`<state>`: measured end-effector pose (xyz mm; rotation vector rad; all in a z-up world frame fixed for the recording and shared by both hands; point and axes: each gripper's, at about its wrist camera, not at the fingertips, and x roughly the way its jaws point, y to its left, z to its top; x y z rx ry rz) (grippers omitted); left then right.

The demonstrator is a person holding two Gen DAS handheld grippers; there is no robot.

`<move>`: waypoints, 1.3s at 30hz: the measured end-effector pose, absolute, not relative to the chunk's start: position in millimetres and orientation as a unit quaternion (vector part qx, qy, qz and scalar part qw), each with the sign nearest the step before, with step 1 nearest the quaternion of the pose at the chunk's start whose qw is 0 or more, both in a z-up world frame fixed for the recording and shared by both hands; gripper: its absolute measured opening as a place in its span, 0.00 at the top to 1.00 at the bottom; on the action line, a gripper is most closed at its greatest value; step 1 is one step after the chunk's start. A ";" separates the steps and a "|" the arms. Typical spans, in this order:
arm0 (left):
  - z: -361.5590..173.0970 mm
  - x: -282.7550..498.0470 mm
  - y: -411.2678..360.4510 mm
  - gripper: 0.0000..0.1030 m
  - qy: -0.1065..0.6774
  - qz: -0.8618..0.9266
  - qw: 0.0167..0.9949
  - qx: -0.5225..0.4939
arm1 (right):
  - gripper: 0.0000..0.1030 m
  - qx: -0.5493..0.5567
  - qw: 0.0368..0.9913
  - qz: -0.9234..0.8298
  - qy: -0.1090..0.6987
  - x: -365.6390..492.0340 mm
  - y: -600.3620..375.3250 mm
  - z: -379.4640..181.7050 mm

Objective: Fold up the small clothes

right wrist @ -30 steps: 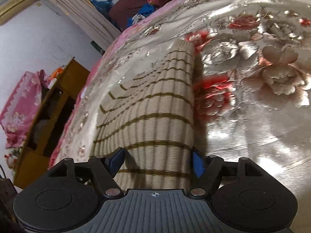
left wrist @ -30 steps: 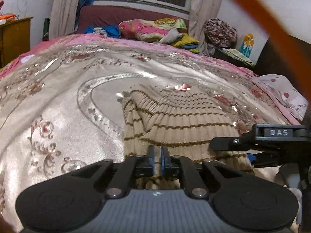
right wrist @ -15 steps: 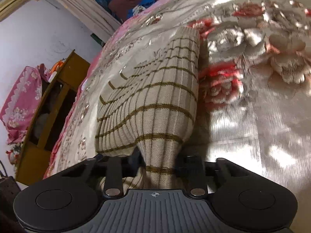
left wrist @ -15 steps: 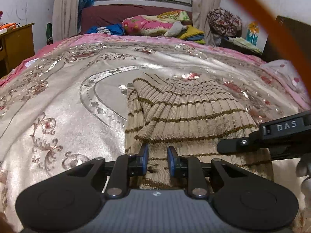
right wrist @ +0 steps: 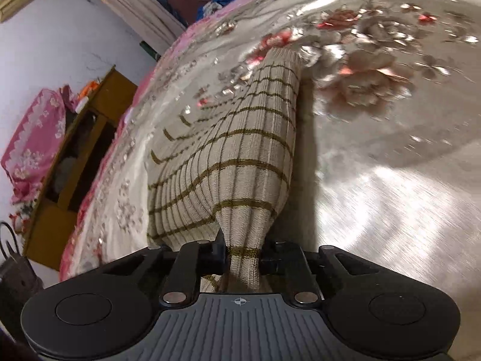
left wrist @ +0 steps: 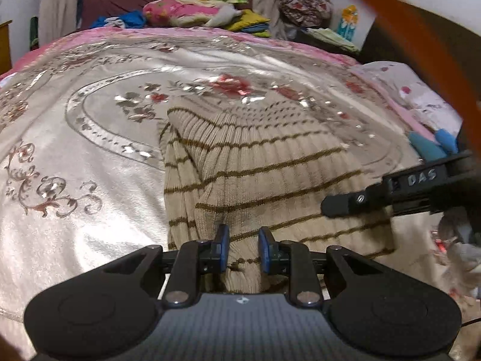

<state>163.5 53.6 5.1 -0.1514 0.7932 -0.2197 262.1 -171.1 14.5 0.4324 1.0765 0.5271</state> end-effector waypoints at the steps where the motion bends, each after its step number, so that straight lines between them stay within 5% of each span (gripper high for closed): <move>1: 11.2 161.2 54.9 0.71 0.380 -0.107 0.916 -0.077 | 0.78 0.201 0.804 0.246 0.503 259.9 -174.3 17.1; 7: 37.4 158.9 57.3 0.71 0.334 -0.097 0.935 -0.070 | 0.74 0.196 0.837 0.234 0.455 244.7 -190.1 50.6; 14: 2.7 162.8 54.3 0.71 0.360 -0.051 0.931 -0.033 | 0.73 0.154 0.853 0.274 0.416 277.8 -131.8 77.9; 22: -12.4 161.3 71.2 0.70 0.356 -0.055 0.931 -0.058 | 0.71 0.112 0.836 0.285 0.456 329.9 -40.5 36.3; 25: -17.7 158.0 79.6 0.69 0.349 -0.051 0.933 -0.068 | 0.81 0.101 0.830 0.295 0.463 332.7 -20.5 27.0; 39: 7.0 147.1 89.5 0.69 0.330 -0.029 0.941 -0.068 | 0.81 0.160 0.814 0.298 0.472 341.2 -15.2 21.3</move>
